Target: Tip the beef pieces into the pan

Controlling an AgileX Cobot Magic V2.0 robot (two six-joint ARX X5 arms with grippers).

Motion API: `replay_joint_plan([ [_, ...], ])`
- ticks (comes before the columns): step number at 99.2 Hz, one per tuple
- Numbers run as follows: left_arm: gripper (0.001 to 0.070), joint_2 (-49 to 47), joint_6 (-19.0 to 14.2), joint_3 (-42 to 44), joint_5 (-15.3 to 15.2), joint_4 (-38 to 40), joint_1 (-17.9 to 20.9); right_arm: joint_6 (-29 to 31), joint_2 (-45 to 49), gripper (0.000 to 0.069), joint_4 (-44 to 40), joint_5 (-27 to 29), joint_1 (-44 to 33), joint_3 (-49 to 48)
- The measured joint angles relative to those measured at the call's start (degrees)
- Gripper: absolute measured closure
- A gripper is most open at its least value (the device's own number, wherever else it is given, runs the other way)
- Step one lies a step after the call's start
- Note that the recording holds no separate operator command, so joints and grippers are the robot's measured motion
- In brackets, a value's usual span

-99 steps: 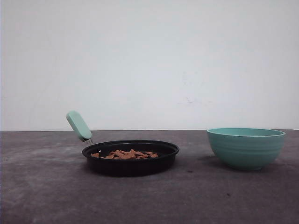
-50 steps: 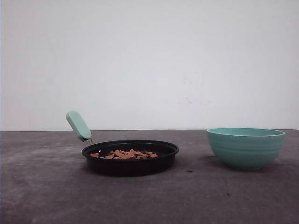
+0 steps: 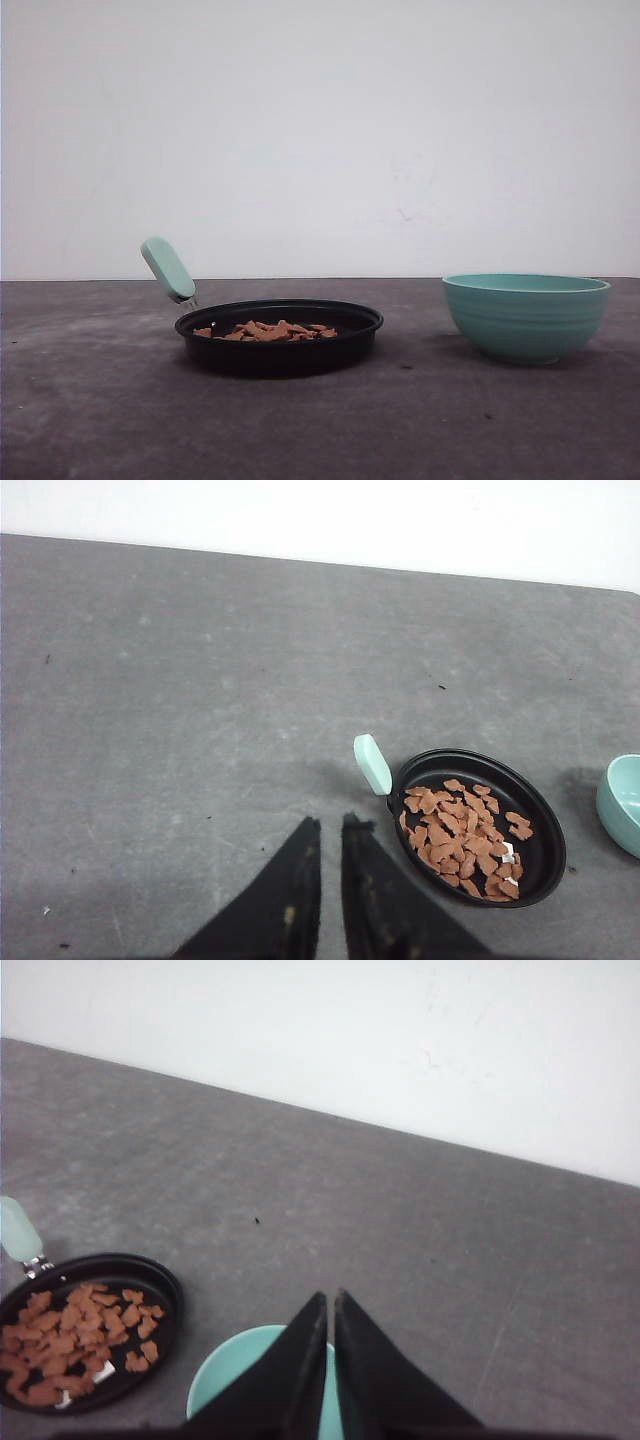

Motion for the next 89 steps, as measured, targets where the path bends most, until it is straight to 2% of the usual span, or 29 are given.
replay_joint_plan([
  [10,0.0697,0.0,0.0,0.0,0.02,0.0,0.0,0.0,-7.34,0.0681,-0.68,1.75,0.0,0.0],
  [22,0.0697,0.0,0.0,0.0,0.02,0.0,0.0,-0.42,-16.31,0.0681,-3.98,10.97,-1.09,-0.98],
  [27,0.0697,0.0,0.0,0.0,0.02,0.0,0.0,-0.31,-18.14,0.0681,-3.58,14.95,-2.51,-3.67],
  [32,0.0697,0.0,0.0,0.0,0.02,0.0,0.0,0.68,-18.86,0.0681,-2.82,16.61,-3.98,-7.72],
  [40,0.0697,0.0,0.0,0.0,0.02,0.0,0.0,3.67,-19.17,0.0681,-0.57,15.72,-6.21,-15.47],
  [50,0.0697,0.0,-0.02,0.0,0.0,0.0,0.0,7.39,-21.22,0.0681,3.63,10.64,-8.94,-24.94],
  [67,0.0697,-0.02,-0.02,0.0,0.04,-0.02,0.0,9.27,-22.67,0.0681,17.11,6.12,-12.2,-39.04],
  [72,0.0697,-0.17,-0.02,0.0,0.02,0.02,0.0,9.25,-22.36,0.0681,16.74,4.07,-12.44,-39.89],
  [89,0.0697,-0.28,-0.04,0.0,0.04,0.02,0.0,8.55,-22.67,0.0681,17.0,6.4,-12.31,-39.98],
])
